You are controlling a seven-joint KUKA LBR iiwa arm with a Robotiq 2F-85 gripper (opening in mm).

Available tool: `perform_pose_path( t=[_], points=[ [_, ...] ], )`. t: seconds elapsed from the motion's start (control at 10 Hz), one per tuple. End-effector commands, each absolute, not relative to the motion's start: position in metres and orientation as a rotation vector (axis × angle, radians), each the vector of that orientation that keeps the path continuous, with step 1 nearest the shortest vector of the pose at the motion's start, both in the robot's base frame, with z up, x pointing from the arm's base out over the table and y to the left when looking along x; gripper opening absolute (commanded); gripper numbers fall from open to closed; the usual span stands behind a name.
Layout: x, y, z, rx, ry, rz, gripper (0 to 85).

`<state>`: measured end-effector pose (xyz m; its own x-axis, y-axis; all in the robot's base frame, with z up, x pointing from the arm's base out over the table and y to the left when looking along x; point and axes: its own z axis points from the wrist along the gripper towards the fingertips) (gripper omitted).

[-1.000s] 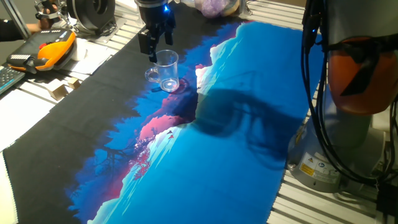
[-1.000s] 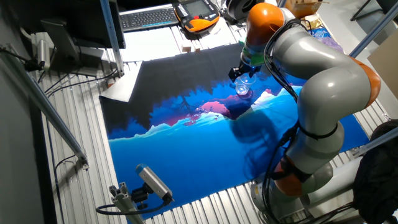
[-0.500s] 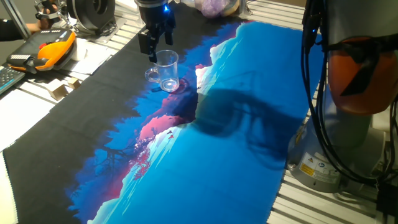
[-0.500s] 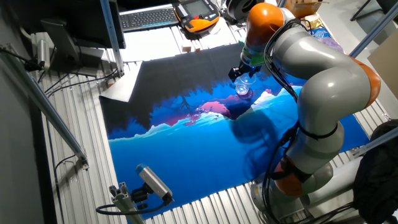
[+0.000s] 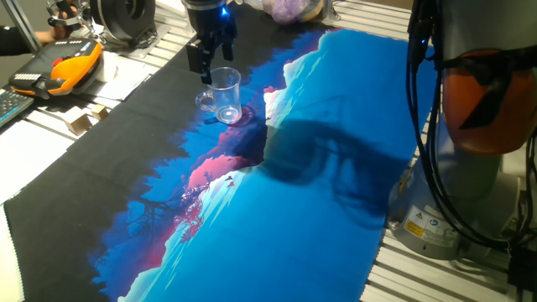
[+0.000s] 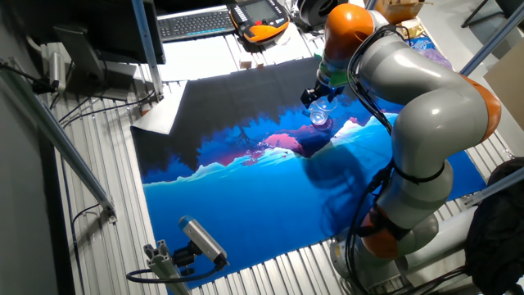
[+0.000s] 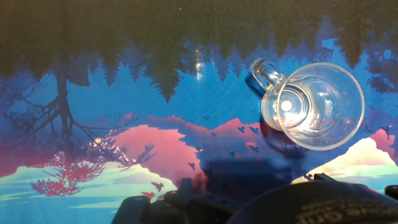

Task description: Pick up the cup

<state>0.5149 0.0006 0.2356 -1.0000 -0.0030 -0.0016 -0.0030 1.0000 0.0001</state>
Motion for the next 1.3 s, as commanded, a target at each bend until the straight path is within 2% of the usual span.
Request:
perform_pose_path(
  t=[0.0,1.2],
  points=[
    [0.5149,0.0007,0.2357,-0.494,3.329,0.053,0.0],
    [0.5149,0.0007,0.2357,-0.442,3.294,0.055,0.0]
  ],
)
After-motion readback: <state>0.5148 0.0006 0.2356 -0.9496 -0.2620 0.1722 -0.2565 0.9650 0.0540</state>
